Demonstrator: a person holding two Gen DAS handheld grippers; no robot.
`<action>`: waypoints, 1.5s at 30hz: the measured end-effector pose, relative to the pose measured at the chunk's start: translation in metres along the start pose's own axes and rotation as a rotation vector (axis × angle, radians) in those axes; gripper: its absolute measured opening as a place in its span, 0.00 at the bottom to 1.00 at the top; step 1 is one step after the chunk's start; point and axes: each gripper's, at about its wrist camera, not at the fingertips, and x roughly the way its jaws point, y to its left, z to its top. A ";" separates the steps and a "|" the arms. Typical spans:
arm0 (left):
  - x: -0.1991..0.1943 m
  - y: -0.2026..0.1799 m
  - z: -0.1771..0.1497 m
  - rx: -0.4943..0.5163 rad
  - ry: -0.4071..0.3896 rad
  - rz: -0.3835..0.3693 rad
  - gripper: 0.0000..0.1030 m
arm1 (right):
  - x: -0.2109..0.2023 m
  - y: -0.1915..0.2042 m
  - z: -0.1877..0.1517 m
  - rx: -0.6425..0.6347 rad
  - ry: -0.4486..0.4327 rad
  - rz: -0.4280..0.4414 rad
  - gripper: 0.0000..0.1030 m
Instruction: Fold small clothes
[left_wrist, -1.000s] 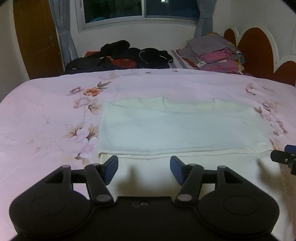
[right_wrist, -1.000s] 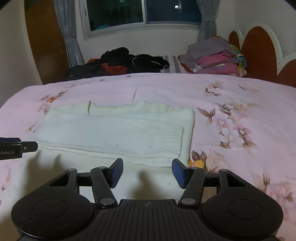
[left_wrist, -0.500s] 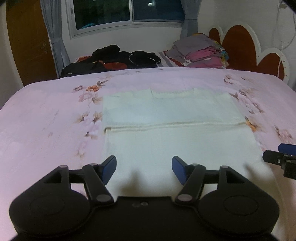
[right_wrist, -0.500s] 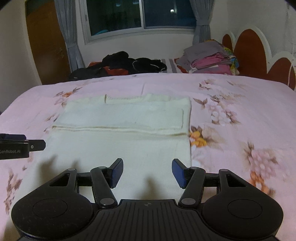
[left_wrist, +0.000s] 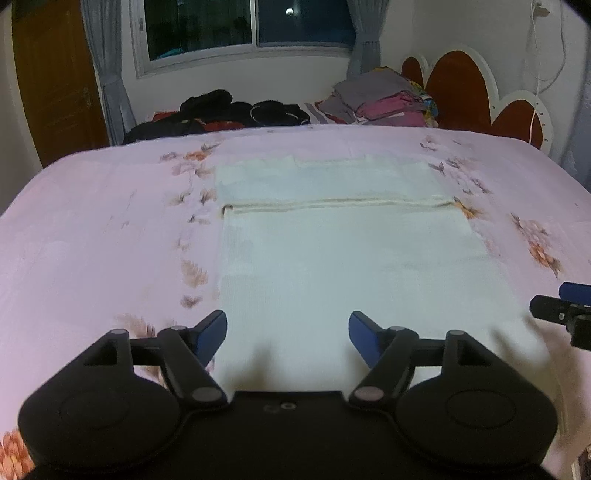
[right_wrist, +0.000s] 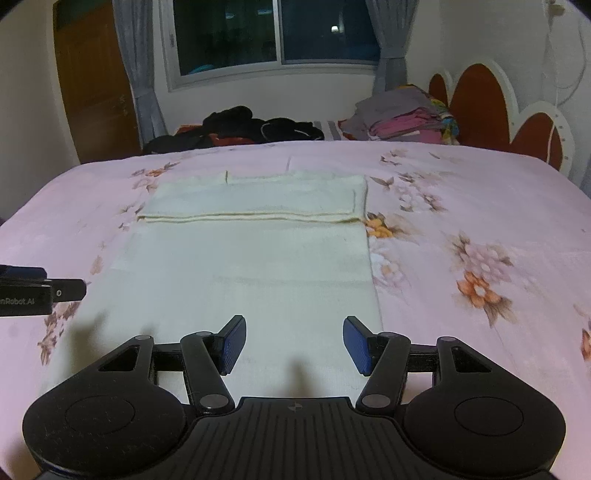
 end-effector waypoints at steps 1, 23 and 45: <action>-0.002 0.001 -0.004 0.000 0.005 -0.001 0.70 | -0.003 -0.001 -0.004 0.003 0.000 -0.003 0.56; -0.018 0.047 -0.077 -0.079 0.113 0.011 0.77 | -0.034 -0.026 -0.065 0.058 0.053 -0.114 0.80; -0.004 0.071 -0.109 -0.200 0.199 -0.155 0.25 | -0.009 -0.040 -0.099 0.150 0.200 -0.066 0.44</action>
